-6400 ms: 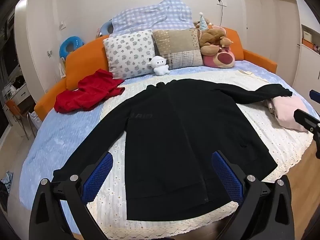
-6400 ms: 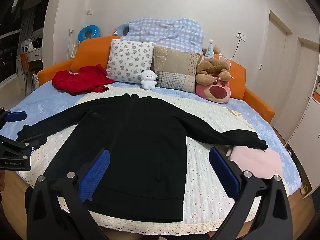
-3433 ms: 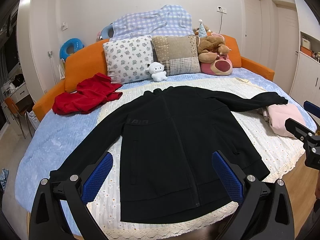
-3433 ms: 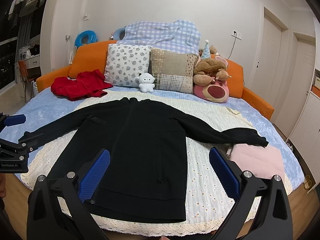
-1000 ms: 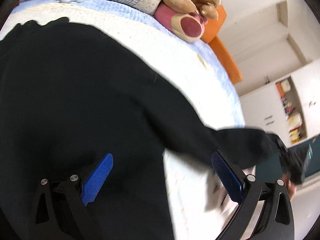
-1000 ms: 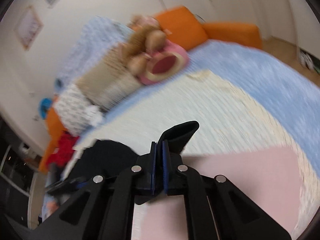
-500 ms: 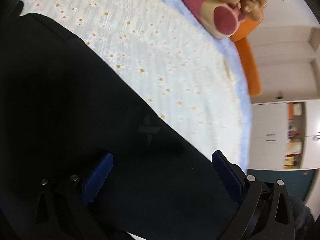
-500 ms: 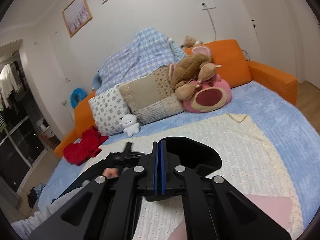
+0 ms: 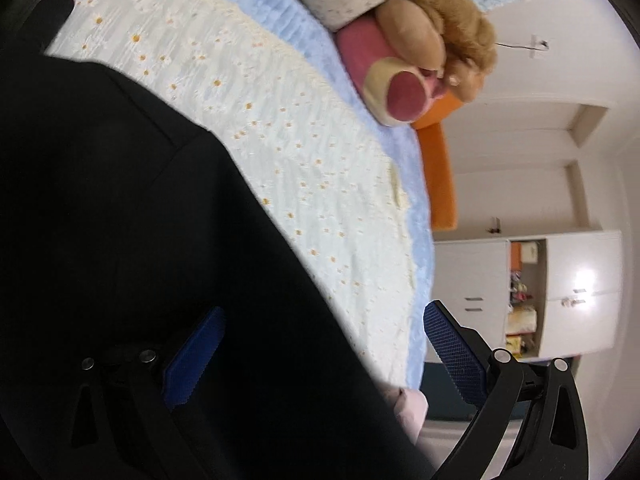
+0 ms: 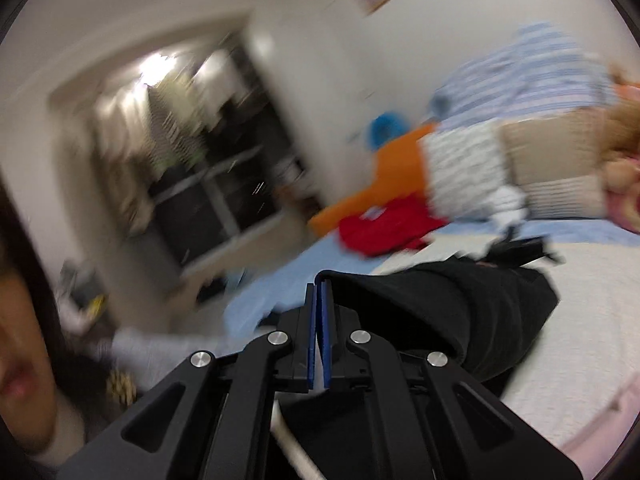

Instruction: Fold large clothes

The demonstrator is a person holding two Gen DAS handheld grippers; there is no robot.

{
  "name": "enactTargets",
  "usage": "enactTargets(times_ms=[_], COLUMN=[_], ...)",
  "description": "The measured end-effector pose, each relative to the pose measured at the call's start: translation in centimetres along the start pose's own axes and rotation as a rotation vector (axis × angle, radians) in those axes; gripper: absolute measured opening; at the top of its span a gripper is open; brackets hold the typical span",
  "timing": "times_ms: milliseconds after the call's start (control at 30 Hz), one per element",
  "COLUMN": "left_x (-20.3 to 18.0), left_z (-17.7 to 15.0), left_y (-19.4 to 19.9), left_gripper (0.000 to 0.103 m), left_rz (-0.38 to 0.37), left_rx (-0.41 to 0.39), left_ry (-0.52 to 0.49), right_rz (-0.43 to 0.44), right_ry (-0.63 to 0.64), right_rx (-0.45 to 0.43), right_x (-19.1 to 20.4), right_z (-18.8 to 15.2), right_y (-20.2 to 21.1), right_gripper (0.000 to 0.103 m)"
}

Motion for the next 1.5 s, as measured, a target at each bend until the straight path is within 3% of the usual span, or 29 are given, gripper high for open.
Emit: enactTargets(times_ms=[100,167,200,267,300,433,667,767,867,900,967,1000,1067,1100,1133,1167,1200,1267,1333,1433,1500], left_x=[-0.6,-0.2,0.3,1.6,2.4,3.7,7.5,9.0,10.8,11.3,11.6,11.6,10.9,10.1,9.3,8.5,7.7,6.9,6.9,7.1,7.5], left_z=[-1.0,-1.2,-1.0,-0.6,-0.6,-0.8,0.4,1.0,1.2,1.1,0.8,0.7,0.8,0.9,1.0,1.0,1.2,1.7,2.4,3.2,3.6], left_y=[1.3,2.1,2.1,2.4,2.7,3.7,8.0,7.5,5.4,5.1,5.4,5.5,5.9,6.3,6.7,7.0,7.2,6.8,5.9,4.6,3.9], left_gripper=[0.094,0.058,0.049,0.012,0.01,0.008,0.008,0.008,0.012,0.012,0.019,0.022,0.053,0.063,0.084,0.092,0.092,0.092,0.087,0.069,0.054], left_rz=[0.03,0.095,0.116,0.145,0.164,0.207,0.13,0.128,0.189,0.159,0.11,0.096,0.074,0.076,0.094,0.112,0.125,0.098,0.139,0.196,0.202], left_rx=[-0.007,-0.005,0.004,0.009,0.007,-0.032,-0.219,-0.212,-0.184,-0.195,-0.201,-0.181,-0.161,-0.167,-0.187,-0.214,-0.244,-0.246,-0.23,-0.218,-0.216], left_ry=[-0.102,-0.137,-0.126,-0.097,-0.093,-0.137,-0.055,-0.042,-0.019,0.0,0.011,0.003,-0.02,-0.052,-0.09,-0.128,-0.165,-0.174,-0.166,-0.165,-0.162], right_rz=[0.063,0.086,0.099,0.114,0.111,0.074,-0.091,-0.185,-0.194,-0.169,-0.133,-0.12,-0.095,-0.089,-0.133,-0.226,-0.346,-0.539,-0.622,-0.713,-0.735], right_ry=[-0.009,-0.034,-0.055,-0.073,-0.083,-0.161,-0.145,-0.107,-0.129,-0.171,-0.246,-0.268,-0.288,-0.306,-0.313,-0.3,-0.289,-0.309,-0.394,-0.518,-0.53], right_rx=[0.122,0.193,0.227,0.272,0.287,0.351,0.456,0.468,0.526,0.558,0.585,0.549,0.403,0.334,0.221,0.149,0.117,0.103,0.077,0.088,0.109], right_x=[1.6,1.8,2.0,2.5,2.5,2.2,2.8,2.0,1.7,1.7,0.5,0.2,-0.9,-1.8,-4.0,-6.3,-9.1,-15.5,-22.2,-31.1,-33.1], right_z=[-3.5,-5.9,-7.6,-9.8,-10.7,-15.0,-20.8,-21.5,-22.9,-23.1,-22.7,-22.0,-19.5,-18.1,-15.7,-14.2,-12.9,-11.0,-9.9,-9.6,-9.8], right_y=[-4.7,-7.1,-8.7,-10.4,-11.2,-13.0,-14.3,-12.9,-13.1,-13.4,-12.8,-11.9,-8.7,-7.3,-5.5,-4.4,-3.8,-3.7,-4.2,-5.8,-8.5], right_gripper=[0.003,0.003,0.003,0.003,0.003,0.003,0.003,0.003,0.006,0.011,0.038,0.052,0.067,0.079,0.087,0.088,0.087,0.076,0.058,0.053,0.049])
Point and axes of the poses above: each gripper's, at about its wrist camera, not at the fingertips, and y roughly against the way its jaws point, x to its left, z to its top, the point moved 3 cm from there along -y, roughly the way its jaws point, and after that the axes turned 4 degrees about z, right-handed, at the moved point
